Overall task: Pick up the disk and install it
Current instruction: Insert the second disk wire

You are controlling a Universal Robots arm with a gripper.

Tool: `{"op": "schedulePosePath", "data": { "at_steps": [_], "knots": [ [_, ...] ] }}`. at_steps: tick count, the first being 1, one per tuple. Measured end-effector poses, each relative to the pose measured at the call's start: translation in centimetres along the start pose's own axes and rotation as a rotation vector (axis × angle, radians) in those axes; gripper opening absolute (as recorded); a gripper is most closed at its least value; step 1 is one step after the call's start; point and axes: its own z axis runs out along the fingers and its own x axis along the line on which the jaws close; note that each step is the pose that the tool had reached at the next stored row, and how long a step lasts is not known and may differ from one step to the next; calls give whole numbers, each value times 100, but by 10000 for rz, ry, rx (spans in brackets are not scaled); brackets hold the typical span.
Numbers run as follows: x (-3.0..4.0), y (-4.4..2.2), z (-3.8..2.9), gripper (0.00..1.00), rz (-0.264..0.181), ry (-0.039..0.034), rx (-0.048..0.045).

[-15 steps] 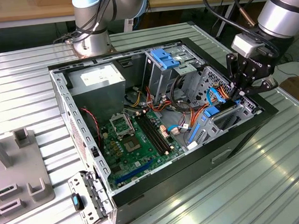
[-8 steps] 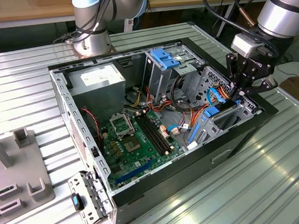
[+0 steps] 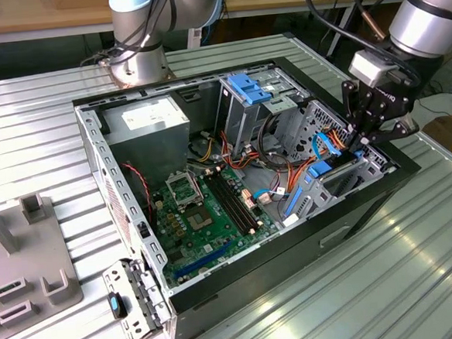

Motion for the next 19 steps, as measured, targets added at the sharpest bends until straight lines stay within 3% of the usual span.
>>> {"op": "schedulePosePath", "data": {
  "at_steps": [11, 12, 14, 19],
  "knots": [
    [1, -1, 31, 16, 10, -3, -1],
    [0, -1, 32, 17, 10, -5, 0],
    [1, -1, 32, 29, 10, -3, 0],
    [-4, -2, 13, 29, 10, -15, 0]
  ]
}}
